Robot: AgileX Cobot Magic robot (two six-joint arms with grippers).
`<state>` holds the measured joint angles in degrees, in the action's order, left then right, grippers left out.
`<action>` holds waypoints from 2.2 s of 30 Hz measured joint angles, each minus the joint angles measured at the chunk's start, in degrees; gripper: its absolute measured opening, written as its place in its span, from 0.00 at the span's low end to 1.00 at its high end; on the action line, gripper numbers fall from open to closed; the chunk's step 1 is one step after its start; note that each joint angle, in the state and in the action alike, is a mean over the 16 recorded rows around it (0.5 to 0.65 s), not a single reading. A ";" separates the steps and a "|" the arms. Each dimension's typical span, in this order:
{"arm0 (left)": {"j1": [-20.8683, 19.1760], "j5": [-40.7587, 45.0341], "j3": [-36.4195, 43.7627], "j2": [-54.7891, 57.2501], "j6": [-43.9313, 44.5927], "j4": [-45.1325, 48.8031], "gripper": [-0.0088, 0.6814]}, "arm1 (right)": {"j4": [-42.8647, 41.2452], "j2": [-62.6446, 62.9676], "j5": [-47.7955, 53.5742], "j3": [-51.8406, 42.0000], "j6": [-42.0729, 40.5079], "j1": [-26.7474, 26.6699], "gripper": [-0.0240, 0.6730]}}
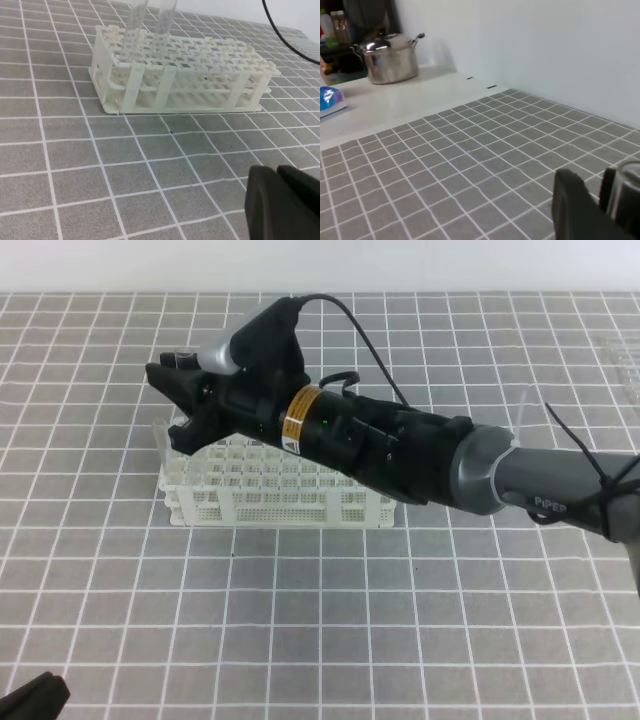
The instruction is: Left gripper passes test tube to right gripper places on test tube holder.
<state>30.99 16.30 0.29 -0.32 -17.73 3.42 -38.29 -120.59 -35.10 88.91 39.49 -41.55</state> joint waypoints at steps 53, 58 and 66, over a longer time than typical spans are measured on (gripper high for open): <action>0.00 0.42 0.00 0.07 0.01 0.00 0.01 | -2.54 -3.73 6.43 5.40 0.77 -1.73 0.16; 0.00 0.55 -0.09 0.05 0.03 -0.02 0.01 | -2.53 -4.38 6.32 5.83 0.69 -1.73 0.16; 0.00 0.51 -0.04 0.07 0.02 -0.01 0.01 | -2.53 -5.14 6.36 6.72 0.60 -1.73 0.16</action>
<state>30.99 16.81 0.25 -0.25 -17.71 3.41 -40.82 -125.73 -28.75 95.63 40.09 -43.28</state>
